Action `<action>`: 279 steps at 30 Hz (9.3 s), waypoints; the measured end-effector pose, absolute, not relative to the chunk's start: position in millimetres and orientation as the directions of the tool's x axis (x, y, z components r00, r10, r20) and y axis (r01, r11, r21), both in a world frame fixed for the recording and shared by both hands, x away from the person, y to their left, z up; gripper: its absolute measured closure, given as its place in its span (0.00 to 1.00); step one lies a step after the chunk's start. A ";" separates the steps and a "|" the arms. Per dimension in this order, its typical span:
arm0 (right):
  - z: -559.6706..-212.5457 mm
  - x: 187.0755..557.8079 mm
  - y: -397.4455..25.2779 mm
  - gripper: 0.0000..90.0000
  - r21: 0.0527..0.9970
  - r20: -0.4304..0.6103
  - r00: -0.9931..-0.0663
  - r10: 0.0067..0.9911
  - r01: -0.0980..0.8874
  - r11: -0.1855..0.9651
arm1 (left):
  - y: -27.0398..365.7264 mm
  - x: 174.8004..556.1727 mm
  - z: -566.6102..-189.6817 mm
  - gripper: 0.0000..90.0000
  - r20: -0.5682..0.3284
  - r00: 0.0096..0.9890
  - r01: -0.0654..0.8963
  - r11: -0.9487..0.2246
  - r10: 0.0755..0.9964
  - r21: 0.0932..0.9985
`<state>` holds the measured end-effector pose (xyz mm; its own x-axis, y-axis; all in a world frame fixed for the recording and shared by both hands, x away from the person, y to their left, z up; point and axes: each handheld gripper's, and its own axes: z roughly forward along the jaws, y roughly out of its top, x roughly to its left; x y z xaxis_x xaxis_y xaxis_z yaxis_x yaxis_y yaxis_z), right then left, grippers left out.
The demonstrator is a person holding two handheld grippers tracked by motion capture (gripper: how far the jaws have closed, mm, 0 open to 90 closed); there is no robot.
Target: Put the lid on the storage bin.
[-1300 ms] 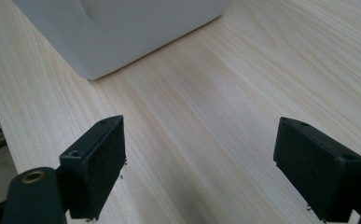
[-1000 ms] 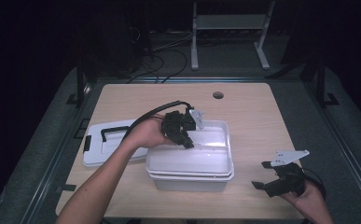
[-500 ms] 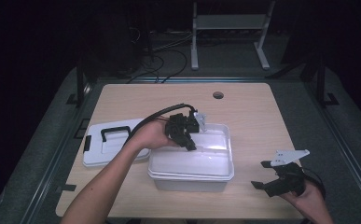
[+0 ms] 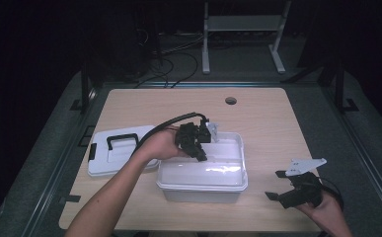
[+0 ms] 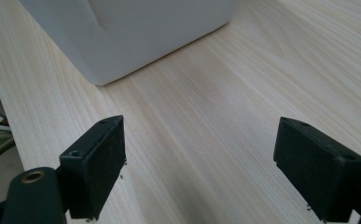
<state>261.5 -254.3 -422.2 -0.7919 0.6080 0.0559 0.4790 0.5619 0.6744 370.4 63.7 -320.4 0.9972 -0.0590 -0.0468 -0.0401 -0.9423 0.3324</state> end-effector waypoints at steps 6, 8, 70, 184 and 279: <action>-422.8 261.5 -254.5 0.18 0.673 0.063 -0.789 0.612 0.486 0.557 | 72.4 366.0 -310.2 0.80 -0.057 0.995 -0.053 -0.927 -0.080 0.372; -422.5 261.4 -254.0 0.18 0.675 0.061 -0.790 0.610 0.483 0.558 | 78.2 364.7 -303.3 0.78 -0.045 0.996 -0.058 -0.923 -0.081 0.382; -437.7 262.5 -250.1 0.18 0.630 0.084 -0.765 0.638 0.537 0.560 | 352.8 466.5 -385.3 0.55 -0.059 0.915 0.374 -0.781 0.400 0.500; -433.0 268.1 -241.7 0.18 0.624 0.063 -0.795 0.604 0.503 0.598 | 128.5 368.3 -228.6 0.94 -0.037 0.999 0.018 -0.854 -0.002 0.520; -426.1 261.7 -240.9 0.17 0.637 0.027 -0.776 0.631 0.500 0.587 | 186.4 354.3 -263.5 0.50 -0.007 0.997 0.065 -0.805 0.075 0.590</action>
<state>261.7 -240.9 -426.1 -0.7755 0.6308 0.0267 0.4997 0.5875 0.6366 354.3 186.4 -263.5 0.9972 0.0750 -0.0070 0.0647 -0.8050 0.5897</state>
